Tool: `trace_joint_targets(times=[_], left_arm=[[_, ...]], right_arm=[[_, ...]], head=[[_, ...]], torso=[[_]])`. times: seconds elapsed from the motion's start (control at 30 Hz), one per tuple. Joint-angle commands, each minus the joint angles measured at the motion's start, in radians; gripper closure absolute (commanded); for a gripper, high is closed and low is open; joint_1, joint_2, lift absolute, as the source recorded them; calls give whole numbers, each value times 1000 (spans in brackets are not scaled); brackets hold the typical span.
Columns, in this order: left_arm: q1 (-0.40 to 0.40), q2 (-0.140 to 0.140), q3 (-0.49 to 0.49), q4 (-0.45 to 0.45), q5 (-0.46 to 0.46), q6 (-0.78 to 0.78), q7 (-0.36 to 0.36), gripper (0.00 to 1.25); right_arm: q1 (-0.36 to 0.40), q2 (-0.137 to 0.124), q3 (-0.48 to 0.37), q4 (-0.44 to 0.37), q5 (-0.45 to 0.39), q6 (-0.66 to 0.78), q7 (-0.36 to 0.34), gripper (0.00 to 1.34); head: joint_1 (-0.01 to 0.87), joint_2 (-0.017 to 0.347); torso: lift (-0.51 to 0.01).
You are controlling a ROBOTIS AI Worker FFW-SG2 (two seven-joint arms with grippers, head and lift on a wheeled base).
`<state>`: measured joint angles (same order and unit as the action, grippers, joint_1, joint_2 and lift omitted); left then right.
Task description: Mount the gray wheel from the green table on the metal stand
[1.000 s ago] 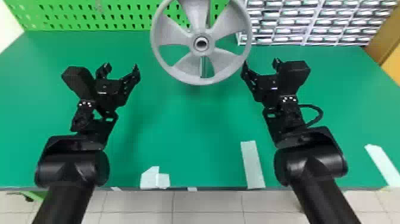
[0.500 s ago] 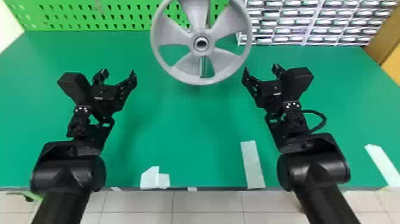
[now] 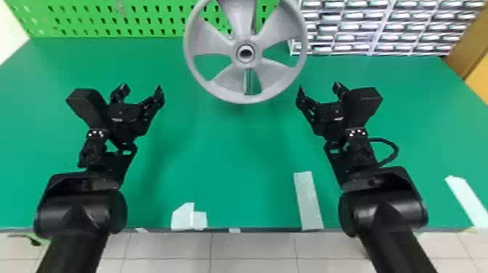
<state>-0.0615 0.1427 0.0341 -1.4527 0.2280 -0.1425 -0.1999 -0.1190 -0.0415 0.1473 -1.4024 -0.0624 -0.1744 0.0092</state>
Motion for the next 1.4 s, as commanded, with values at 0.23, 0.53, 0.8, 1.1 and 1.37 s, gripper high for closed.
trace_joint_targets(times=[0.23, 0.53, 0.8, 1.1, 1.37], left_arm=[[6, 0, 12, -9, -13, 17, 17, 378], [9, 0, 15, -14, -26, 23, 19, 378], [14, 0, 18, -17, -29, 23, 20, 380], [12, 0, 16, -18, -36, 23, 20, 380], [12, 0, 16, -18, -36, 23, 20, 378]], right_arm=[[-1, 12, -17, 0, 29, 7, 0, 372], [-2, 14, -23, 0, 38, 19, -2, 372], [-1, 11, -23, 0, 38, 22, -2, 372], [-1, 9, -18, 5, 39, 30, -2, 372], [-1, 9, -20, 5, 39, 30, -2, 372]], head=[[867, 52], [867, 52], [867, 52], [867, 52], [867, 52]], torso=[[-100], [-100], [-100], [-100], [-100]])
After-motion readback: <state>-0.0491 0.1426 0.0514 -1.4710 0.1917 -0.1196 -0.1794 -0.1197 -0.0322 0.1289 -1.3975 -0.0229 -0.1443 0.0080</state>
